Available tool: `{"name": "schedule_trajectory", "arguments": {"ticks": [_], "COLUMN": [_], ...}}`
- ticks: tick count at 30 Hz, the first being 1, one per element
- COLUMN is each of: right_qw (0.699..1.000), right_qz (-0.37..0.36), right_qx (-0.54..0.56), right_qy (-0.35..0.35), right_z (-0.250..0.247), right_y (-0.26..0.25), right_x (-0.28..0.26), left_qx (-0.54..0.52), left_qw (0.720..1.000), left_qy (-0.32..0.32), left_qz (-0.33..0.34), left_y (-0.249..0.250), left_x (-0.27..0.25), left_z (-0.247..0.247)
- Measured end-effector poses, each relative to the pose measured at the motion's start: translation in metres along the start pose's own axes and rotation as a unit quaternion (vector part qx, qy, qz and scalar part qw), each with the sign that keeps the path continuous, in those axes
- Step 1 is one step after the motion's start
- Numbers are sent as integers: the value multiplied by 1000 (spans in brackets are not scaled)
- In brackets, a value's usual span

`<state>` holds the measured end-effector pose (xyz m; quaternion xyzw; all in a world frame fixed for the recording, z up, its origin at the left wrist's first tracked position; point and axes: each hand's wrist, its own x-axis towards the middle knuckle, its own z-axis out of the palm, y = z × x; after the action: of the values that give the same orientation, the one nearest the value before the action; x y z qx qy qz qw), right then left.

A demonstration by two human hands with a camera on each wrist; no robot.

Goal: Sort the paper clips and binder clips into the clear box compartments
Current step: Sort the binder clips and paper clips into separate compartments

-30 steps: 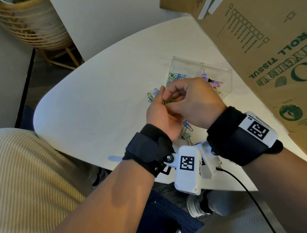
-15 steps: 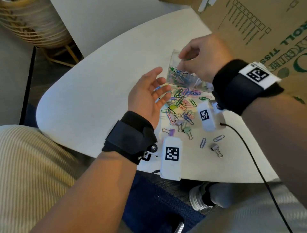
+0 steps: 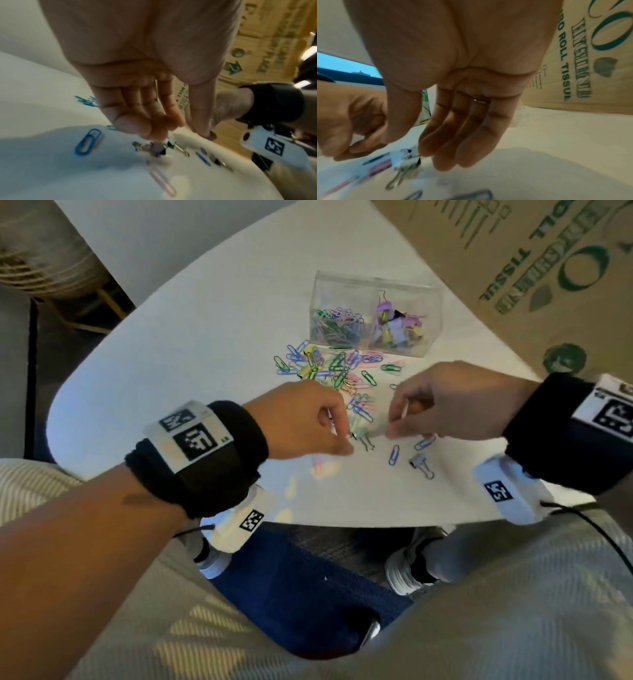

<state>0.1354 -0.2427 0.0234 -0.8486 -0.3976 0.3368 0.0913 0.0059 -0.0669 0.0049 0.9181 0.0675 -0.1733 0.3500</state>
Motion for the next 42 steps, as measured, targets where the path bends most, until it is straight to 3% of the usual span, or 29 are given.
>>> {"name": "schedule_trajectory", "arguments": {"ticks": [4,6,8,14,17,19,21,24,29,33,36,39,42], "right_qw": [995,988,987,1000,997,985,975,983,991,990,990,986,987], "right_qz": [24,35,37,-4,-30,-32,-34,-24,-12,-46,-62,-56,-47], "right_qx": [-36,-41,-26,9,50,87,51,-58,-117,-118,-86,-111,-140], "right_qy": [-89,-142,-152,-25,53,143,216,171,60,65,93,109,66], "right_z": [12,23,31,25,21,17,11,10,24,27,21,15,19], "right_y": [13,16,14,-7,-13,-13,-13,-11,-15,-24,-30,-34,-38], "right_x": [-18,-19,-15,24,37,40,42,45,55,60,60,62,70], "left_qx": [104,107,95,30,12,40,61,90,103,45,1,31,74], "left_qw": [992,993,995,998,987,974,971,973,983,996,996,994,993], "left_qy": [-68,-41,-1,44,158,211,185,111,72,44,61,71,40], "left_qz": [-13,-13,-18,-24,-31,-70,-138,-184,-134,-63,-65,-75,-77], "left_y": [2,1,0,-6,-14,-25,-35,-37,-31,-28,-32,-38,-39], "left_x": [8,13,19,24,24,29,36,45,42,33,29,26,23], "left_z": [17,18,15,-3,-20,-32,-39,-36,-27,-29,-34,-41,-42]}}
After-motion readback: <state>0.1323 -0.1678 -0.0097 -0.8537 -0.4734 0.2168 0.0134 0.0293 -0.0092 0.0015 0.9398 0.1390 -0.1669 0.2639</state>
